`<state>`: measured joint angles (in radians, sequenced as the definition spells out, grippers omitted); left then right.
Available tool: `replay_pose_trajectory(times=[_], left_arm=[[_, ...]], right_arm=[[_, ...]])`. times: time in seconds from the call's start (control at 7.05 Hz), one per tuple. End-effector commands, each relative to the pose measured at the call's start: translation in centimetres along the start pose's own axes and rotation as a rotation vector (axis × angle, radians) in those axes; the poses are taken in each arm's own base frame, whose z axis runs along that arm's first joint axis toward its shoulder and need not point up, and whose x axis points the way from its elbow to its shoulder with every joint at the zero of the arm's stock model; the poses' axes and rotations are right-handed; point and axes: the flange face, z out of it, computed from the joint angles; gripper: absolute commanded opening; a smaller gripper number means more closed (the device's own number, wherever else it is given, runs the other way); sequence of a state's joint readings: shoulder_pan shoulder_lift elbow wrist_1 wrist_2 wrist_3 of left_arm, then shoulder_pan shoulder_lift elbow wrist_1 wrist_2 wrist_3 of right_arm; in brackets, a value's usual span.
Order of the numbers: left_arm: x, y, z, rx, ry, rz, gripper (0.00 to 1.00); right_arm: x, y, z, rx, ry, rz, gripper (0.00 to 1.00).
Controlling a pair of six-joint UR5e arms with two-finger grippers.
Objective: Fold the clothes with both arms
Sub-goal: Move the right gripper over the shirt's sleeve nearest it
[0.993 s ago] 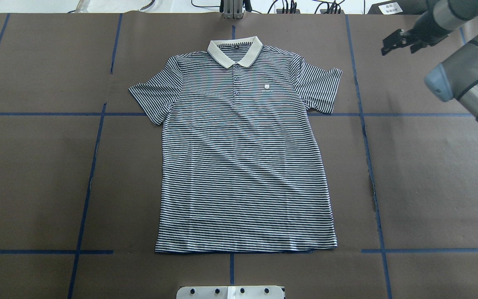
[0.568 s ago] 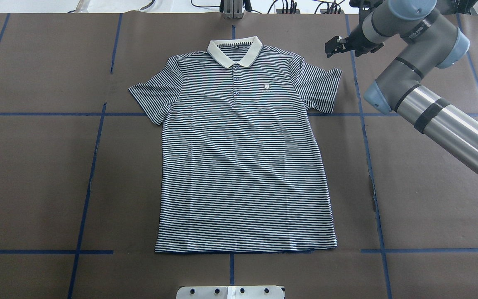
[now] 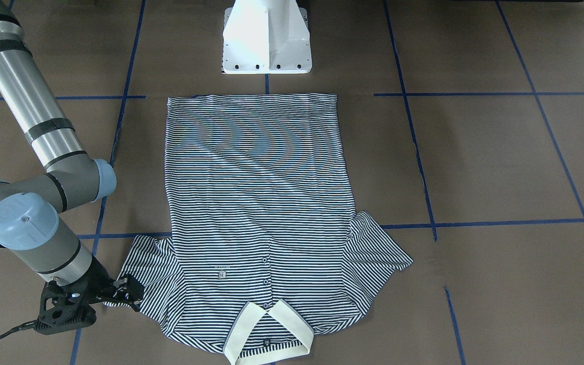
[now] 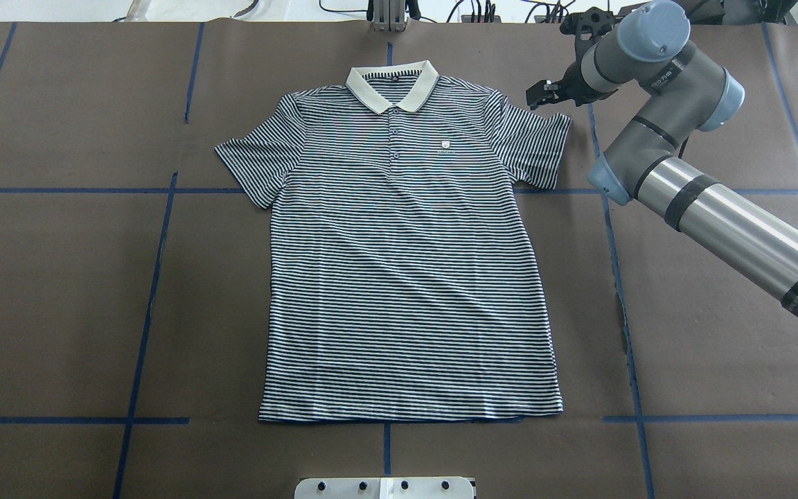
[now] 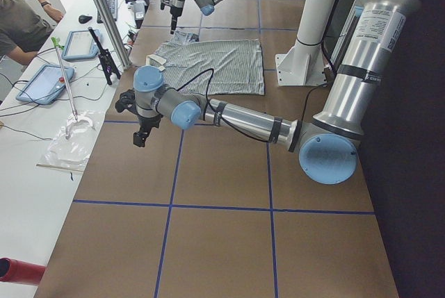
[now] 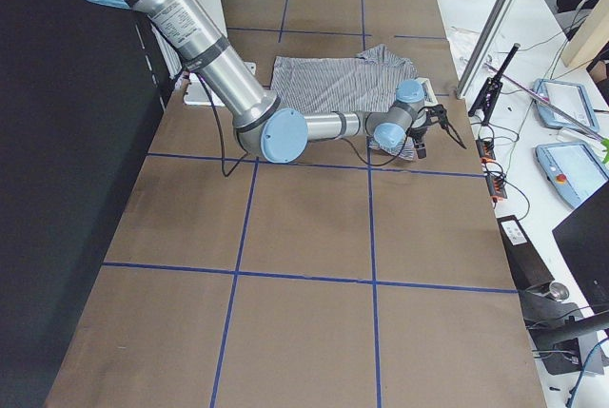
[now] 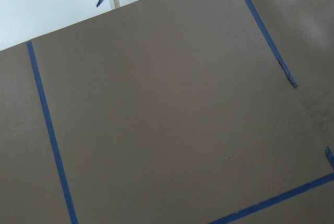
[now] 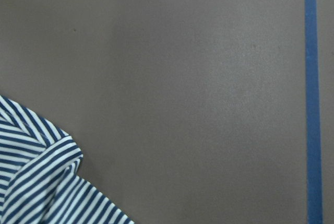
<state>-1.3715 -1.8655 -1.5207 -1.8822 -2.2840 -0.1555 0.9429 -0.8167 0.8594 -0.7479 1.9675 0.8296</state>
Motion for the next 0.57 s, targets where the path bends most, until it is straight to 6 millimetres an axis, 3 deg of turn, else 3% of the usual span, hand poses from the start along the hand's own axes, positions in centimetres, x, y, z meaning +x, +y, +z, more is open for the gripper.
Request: replay_pose_trajectory(times=[0.0,0.28,0.43], left_arm=[[0.00,0.02,0.03,-0.001,0.002,-0.003,1.00],[0.10,0.03,0.09,-0.002,0.005,-0.016,1.00],[0.10,0.03,0.09,-0.002,0.005,-0.016,1.00]], right_arm=[[0.46,0.41,0.59,-0.061,0.023,-0.024,1.00],[-0.16,0.08,0.28,-0.106,0.045,-0.011,0.99],[-0.21,0.05,0.24,-0.106,0.045,-0.012,0.87]])
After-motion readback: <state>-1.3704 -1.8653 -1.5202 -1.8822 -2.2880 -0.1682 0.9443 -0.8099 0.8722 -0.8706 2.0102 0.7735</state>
